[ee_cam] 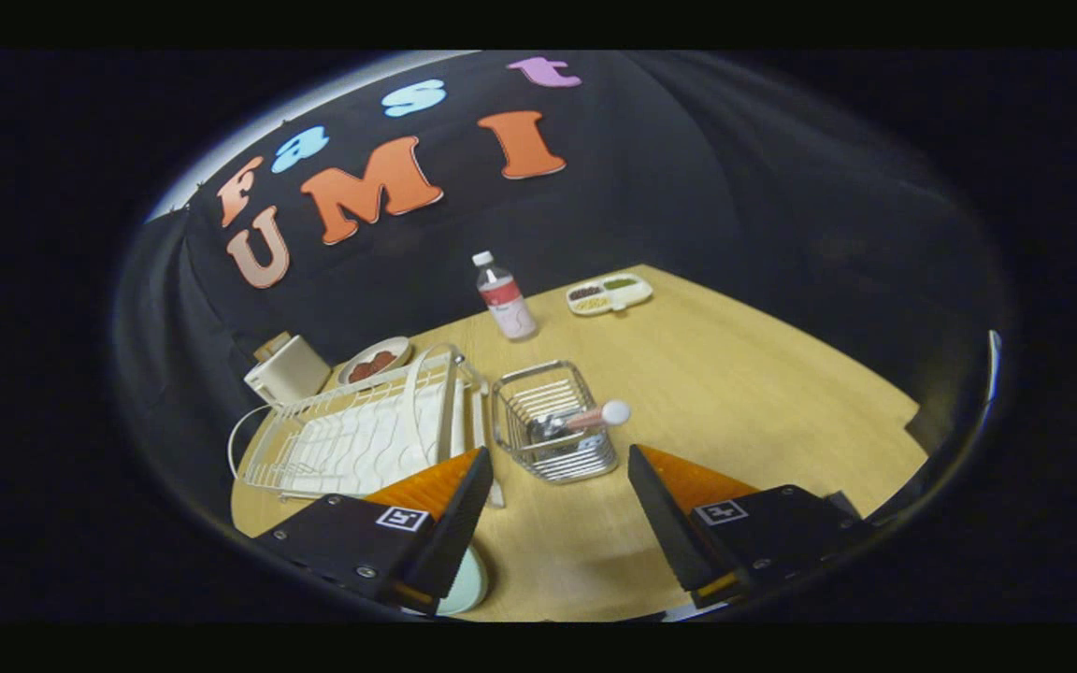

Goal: Take the plate from the dish rack, then take the spoon from the basket and place it into the plate.

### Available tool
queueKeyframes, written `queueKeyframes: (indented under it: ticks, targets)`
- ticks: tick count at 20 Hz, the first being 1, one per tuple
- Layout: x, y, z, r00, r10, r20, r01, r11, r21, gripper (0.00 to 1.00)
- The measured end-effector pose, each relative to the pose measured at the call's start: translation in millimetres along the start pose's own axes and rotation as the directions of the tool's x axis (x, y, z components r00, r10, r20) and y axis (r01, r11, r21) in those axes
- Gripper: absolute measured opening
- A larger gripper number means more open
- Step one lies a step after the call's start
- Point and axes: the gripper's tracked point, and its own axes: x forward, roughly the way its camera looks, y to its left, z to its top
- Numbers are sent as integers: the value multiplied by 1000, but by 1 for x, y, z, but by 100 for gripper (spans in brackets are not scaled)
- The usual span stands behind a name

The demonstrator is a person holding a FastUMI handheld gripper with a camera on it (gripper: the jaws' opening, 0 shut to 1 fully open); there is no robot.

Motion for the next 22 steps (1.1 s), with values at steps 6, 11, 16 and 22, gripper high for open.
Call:
queueKeyframes:
  ticks: [6, 11, 16, 22]
  targets:
    - [21, 8, 4, 1000, 9, 8, -8, 999, -54, 80]
    - [19, 28, -13, 997, 59, -46, -65, 987, -148, 46]
    - [17, 32, 4, 999, 33, -21, -36, 986, -160, 16]
    - [-16, 34, 52, 997, 52, 53, -42, 984, -173, 14]
